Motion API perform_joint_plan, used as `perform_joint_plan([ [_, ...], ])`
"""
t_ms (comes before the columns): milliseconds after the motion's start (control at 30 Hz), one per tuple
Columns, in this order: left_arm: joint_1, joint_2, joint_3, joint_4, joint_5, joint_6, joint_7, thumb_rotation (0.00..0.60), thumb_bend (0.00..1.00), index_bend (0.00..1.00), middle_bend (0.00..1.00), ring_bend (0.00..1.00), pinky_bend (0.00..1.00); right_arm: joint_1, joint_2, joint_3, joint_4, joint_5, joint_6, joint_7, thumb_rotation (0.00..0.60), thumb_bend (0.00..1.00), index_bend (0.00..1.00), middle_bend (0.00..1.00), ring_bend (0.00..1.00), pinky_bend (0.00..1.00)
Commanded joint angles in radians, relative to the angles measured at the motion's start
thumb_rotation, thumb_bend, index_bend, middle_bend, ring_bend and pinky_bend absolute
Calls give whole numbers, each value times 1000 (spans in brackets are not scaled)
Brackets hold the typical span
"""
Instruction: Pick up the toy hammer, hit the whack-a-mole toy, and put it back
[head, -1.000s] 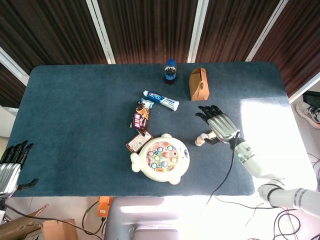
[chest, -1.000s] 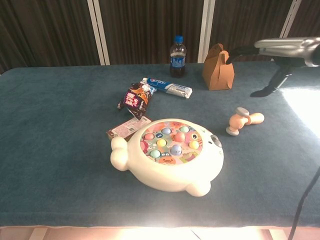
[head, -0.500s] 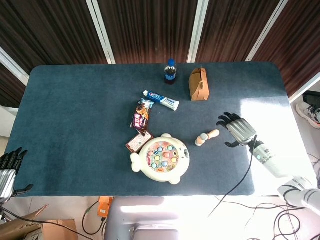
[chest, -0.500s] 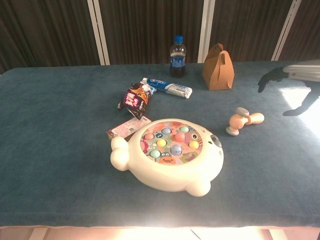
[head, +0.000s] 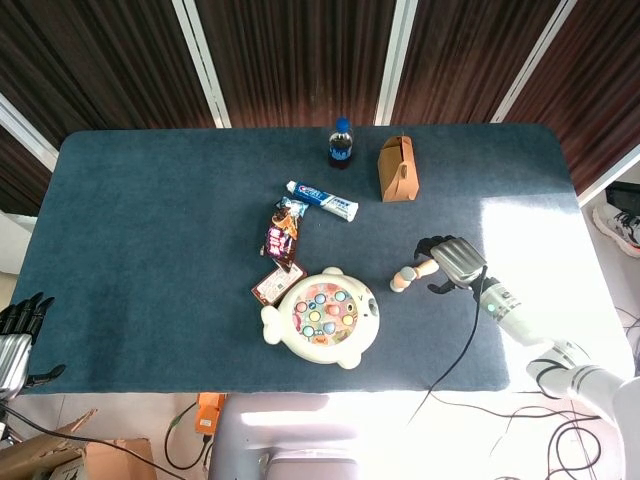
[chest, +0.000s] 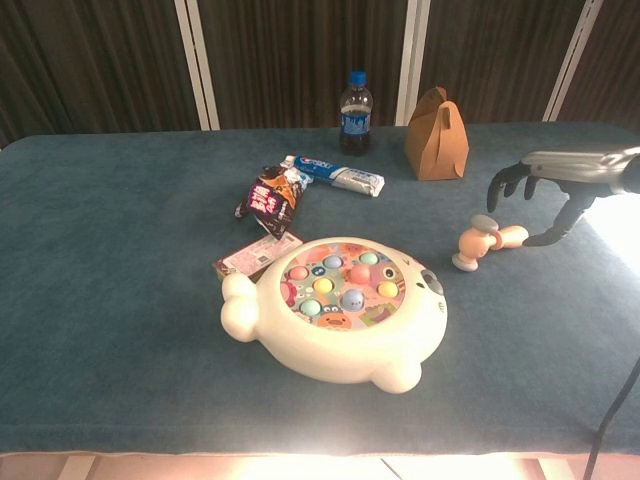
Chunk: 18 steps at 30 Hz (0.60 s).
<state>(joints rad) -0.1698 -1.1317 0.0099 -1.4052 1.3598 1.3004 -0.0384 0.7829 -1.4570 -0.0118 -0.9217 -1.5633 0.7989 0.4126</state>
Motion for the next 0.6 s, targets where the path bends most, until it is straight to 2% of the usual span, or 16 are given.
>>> perform_joint_plan([
  [33, -2, -2, -6, 3, -10, -13, 12, 600, 82, 10, 0, 0, 79, 11, -28, 0, 29, -2, -10, 2, 600, 171, 394, 252, 203, 308],
  [433, -6, 9, -15, 7, -18, -49, 2, 600, 83, 6, 0, 0, 79, 27, -109, -13, 135, -16, -16, -12, 600, 205, 459, 295, 208, 308],
  [600, -9, 16, -15, 7, -20, -74, -17, 600, 83, 6, 0, 0, 79, 31, -126, -16, 152, -18, -14, -10, 600, 268, 483, 308, 213, 308],
])
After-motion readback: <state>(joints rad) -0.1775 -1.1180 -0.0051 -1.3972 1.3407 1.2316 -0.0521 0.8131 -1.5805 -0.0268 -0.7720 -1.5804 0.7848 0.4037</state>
